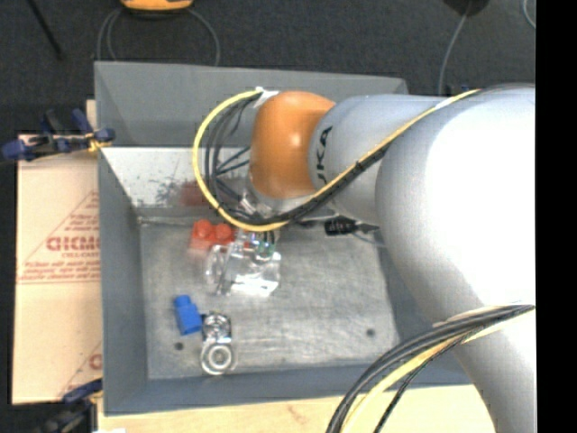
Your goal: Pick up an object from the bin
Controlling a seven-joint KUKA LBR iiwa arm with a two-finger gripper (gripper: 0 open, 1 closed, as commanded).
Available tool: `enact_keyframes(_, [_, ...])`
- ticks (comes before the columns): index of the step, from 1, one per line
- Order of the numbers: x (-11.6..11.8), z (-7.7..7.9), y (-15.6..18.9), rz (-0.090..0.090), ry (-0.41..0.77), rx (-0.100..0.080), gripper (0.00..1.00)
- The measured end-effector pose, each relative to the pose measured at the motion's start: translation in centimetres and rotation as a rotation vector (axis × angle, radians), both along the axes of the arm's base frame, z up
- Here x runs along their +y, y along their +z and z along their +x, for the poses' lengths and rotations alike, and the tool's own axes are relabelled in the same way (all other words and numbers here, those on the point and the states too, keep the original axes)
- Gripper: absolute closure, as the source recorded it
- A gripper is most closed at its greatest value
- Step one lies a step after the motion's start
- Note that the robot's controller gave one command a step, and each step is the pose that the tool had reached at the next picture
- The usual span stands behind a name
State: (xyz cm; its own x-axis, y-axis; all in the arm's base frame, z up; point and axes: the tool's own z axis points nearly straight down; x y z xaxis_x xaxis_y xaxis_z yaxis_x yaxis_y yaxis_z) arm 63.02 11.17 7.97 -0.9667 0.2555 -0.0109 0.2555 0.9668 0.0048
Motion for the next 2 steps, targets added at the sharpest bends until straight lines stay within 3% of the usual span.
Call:
enact_keyframes(1, [-0.06,-1.19,0.27,0.000,-0.053,0.014,0.00])
enact_keyframes(2, [0.69,-1.36,-0.31,-0.001,-0.062,0.005,0.00])
